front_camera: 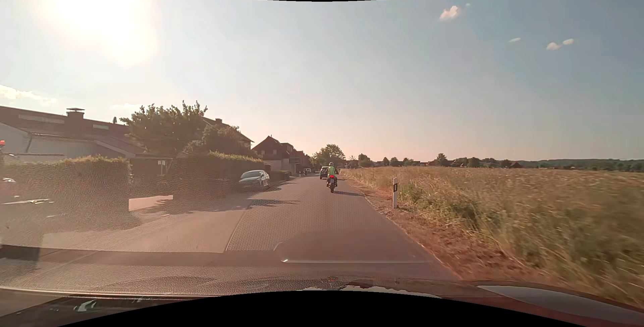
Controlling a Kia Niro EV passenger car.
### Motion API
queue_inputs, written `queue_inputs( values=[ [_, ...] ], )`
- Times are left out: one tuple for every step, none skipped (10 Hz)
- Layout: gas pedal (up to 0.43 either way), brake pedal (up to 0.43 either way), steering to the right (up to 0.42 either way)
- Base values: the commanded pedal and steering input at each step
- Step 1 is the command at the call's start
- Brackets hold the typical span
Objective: Follow the waypoints while adhering to traffic rules and regulations
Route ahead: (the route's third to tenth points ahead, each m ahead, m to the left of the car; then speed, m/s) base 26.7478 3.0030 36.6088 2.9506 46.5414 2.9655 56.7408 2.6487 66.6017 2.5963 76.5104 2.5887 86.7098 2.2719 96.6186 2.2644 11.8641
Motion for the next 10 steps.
queue_inputs(
  values=[
    [0.157,0.0,0.0],
    [0.157,0.0,-0.001],
    [0.157,0.0,-0.001],
    [0.157,0.0,0.0],
    [0.157,0.0,0.0],
    [0.157,0.0,0.0],
    [0.15,0.0,-0.001],
    [0.079,0.0,0.0],
    [0.0,0.0,0.0],
    [0.0,0.0,0.0]
  ],
)
